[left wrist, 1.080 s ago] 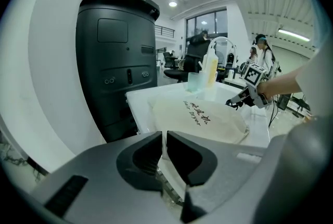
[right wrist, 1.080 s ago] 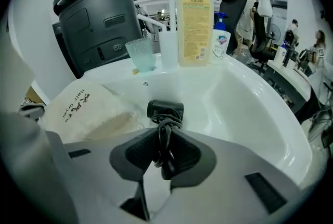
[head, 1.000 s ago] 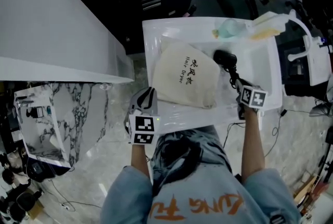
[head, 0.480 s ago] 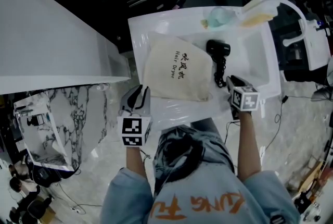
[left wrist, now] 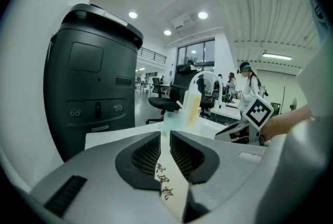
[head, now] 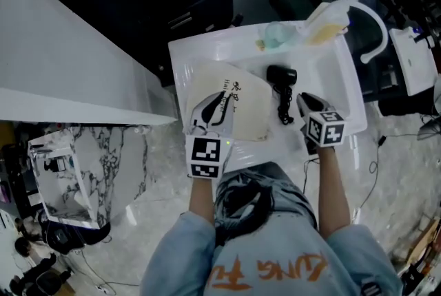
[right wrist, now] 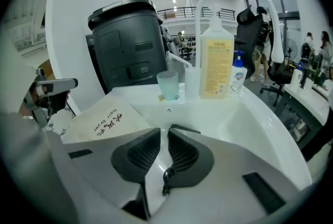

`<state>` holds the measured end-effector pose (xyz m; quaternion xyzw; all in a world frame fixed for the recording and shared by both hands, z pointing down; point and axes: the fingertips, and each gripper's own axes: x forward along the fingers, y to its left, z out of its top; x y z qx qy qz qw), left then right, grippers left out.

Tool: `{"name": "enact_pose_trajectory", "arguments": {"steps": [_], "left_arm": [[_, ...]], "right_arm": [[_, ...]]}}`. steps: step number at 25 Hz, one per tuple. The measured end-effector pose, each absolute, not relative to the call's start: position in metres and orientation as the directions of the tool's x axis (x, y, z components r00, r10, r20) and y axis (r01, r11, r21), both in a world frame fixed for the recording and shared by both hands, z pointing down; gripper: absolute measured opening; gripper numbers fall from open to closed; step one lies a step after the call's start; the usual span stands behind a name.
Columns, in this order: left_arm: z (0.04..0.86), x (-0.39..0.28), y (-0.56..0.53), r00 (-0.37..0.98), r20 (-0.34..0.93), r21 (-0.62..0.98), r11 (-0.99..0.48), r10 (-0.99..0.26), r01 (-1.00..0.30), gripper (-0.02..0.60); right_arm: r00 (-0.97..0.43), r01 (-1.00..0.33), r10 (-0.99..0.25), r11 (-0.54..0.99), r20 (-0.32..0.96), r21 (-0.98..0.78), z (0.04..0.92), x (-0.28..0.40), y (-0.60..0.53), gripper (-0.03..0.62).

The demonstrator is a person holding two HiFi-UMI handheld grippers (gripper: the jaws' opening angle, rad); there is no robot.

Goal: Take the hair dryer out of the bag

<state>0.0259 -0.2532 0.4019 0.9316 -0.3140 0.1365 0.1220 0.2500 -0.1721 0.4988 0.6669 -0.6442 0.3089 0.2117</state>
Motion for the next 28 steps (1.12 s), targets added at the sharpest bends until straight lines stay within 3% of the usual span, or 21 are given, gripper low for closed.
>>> {"name": "enact_pose_trajectory", "arguments": {"steps": [5,7,12,18,23,28], "left_arm": [[0.374,0.080,-0.249,0.788,0.273,0.137,-0.788,-0.552,-0.600,0.015],[0.362,0.093,-0.252,0.784,0.247,0.120,-0.785,-0.569,-0.607,0.009],[0.301,0.118,-0.272,0.748,0.093,0.072,-0.745,-0.657,-0.663,0.003],[0.245,0.160,-0.297,0.707,0.020,-0.012,-0.708,-0.707,-0.706,0.003],[0.221,0.159,-0.304,0.544,-0.064,0.037,-0.547,-0.837,-0.837,0.003],[0.237,0.180,-0.278,0.586,-0.036,-0.058,-0.584,-0.810,-0.810,0.003]], "right_arm": [[-0.039,-0.994,-0.802,-0.032,0.596,-0.108,0.455,0.271,-0.194,0.036],[-0.044,-0.994,-0.850,-0.017,0.525,-0.112,0.434,0.276,-0.209,0.000],[-0.059,-0.986,-0.946,0.005,0.319,-0.165,0.373,0.281,-0.245,0.000],[-0.095,-0.972,-0.987,0.065,0.128,-0.225,0.304,0.280,-0.275,-0.002],[-0.037,-0.996,-0.999,0.033,0.039,-0.088,0.261,0.277,-0.270,-0.002],[-0.052,-0.998,-0.998,0.054,0.033,0.043,0.259,0.278,-0.249,-0.002]]}}
